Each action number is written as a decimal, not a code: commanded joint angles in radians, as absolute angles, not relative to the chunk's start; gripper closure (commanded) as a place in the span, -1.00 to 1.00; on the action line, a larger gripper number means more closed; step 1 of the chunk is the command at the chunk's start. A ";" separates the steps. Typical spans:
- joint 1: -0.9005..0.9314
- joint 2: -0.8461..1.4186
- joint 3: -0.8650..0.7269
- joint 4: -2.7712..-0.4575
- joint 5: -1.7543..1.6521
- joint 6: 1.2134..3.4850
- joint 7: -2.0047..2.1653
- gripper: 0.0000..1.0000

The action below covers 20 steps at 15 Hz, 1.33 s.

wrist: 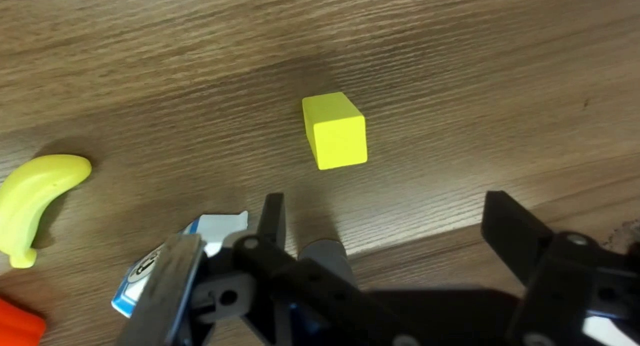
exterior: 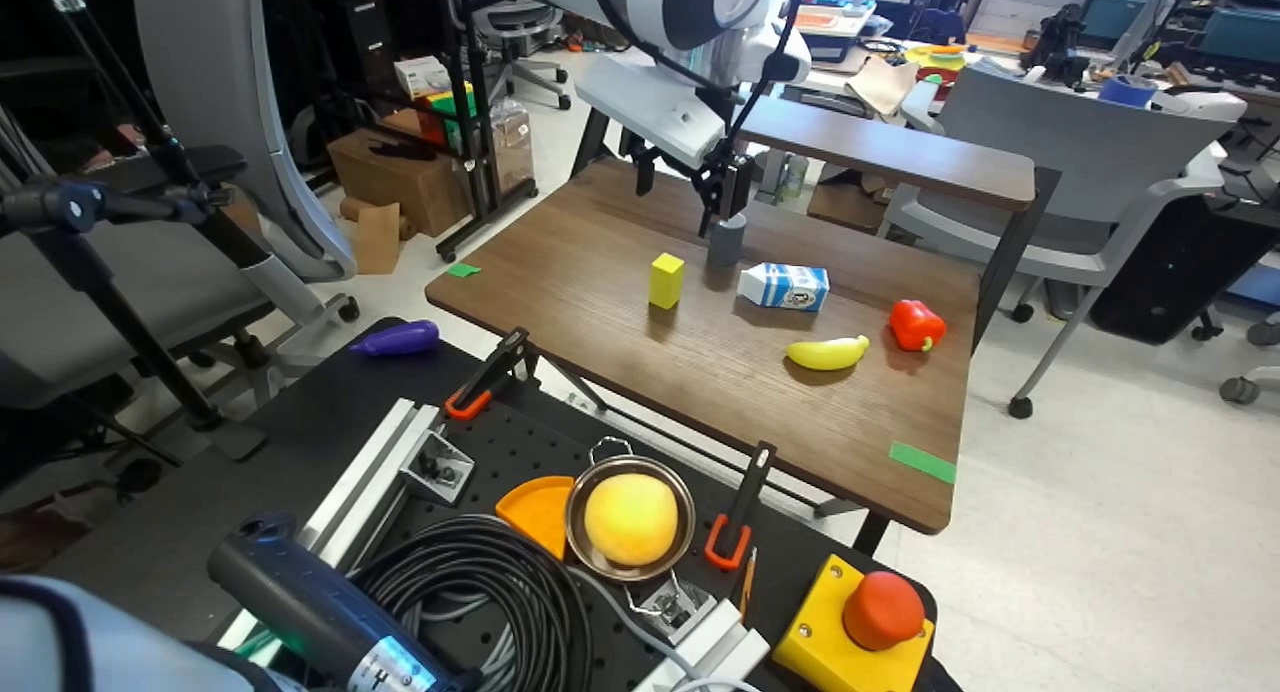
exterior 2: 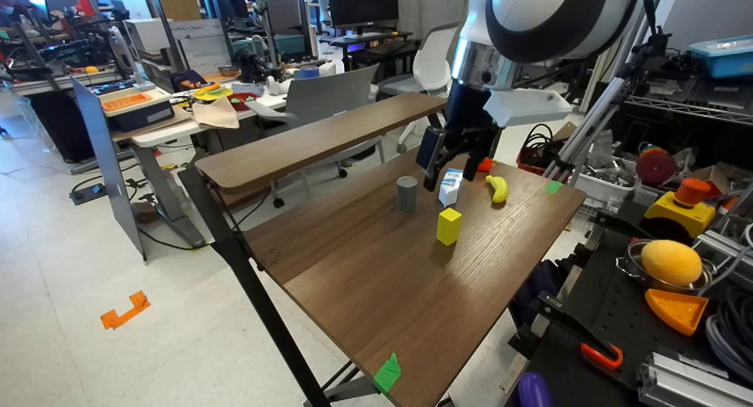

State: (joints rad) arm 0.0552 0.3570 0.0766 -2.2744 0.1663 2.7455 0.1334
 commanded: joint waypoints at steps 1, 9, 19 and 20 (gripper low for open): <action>0.056 0.416 0.072 -2.221 0.150 2.705 0.117 -1.00; 0.083 0.492 0.045 -2.168 0.094 2.654 0.146 -1.00; 0.131 0.548 -0.011 -2.107 0.035 2.582 0.213 -1.00; 0.131 0.550 -0.009 -2.104 0.036 2.573 0.211 -1.00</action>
State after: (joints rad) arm 0.1129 0.5308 0.0067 -2.1383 0.0634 2.6141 0.1854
